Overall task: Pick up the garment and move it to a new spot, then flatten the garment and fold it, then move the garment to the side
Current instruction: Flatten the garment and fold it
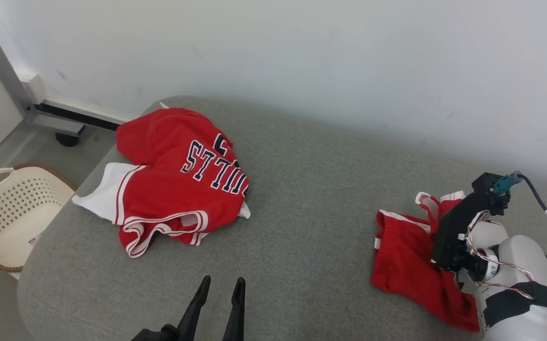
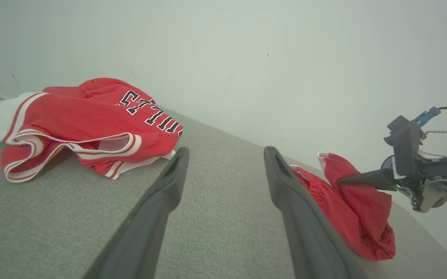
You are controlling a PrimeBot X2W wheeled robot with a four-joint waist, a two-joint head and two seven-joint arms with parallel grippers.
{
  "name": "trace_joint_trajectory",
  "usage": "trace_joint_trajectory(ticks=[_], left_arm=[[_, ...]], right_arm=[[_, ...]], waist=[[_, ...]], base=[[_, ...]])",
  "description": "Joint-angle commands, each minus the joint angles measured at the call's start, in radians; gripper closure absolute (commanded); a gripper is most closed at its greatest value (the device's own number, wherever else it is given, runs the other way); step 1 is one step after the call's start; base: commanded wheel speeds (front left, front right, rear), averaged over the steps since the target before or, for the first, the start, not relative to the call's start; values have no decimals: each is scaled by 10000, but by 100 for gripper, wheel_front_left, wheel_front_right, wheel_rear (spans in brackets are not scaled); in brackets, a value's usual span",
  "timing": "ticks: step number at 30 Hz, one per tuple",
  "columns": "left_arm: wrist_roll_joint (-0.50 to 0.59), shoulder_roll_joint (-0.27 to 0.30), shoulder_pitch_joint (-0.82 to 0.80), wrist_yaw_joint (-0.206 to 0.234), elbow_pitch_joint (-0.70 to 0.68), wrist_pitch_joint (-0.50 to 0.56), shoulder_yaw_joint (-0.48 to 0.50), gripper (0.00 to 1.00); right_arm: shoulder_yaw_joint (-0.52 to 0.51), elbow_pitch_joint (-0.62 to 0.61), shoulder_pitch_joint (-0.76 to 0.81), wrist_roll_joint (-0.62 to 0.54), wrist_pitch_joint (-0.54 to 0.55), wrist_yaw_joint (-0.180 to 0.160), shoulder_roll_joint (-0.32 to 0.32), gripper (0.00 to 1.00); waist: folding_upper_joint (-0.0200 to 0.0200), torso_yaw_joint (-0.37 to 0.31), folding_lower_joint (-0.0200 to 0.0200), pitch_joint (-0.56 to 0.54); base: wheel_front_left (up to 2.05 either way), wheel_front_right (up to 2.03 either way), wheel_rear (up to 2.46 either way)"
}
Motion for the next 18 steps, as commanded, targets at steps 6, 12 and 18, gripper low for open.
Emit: trace_joint_trajectory(ticks=[6,12,18], left_arm=[[2,1,-82,30,6,6,-66,0],[-69,-8,-96,59,20,-13,-54,0],[-107,69,14,161,-34,-36,108,0]], right_arm=[[344,1304,-371,267,-848,5,6,100],[299,2439,-819,175,-1224,5,10,96],[463,2631,-1345,784,-1662,5,3,0]], waist=[[-1,833,0,67],[-1,1046,0,102],[-1,845,0,-19]], base=[[0,0,0],[0,0,0],[0,0,0]])
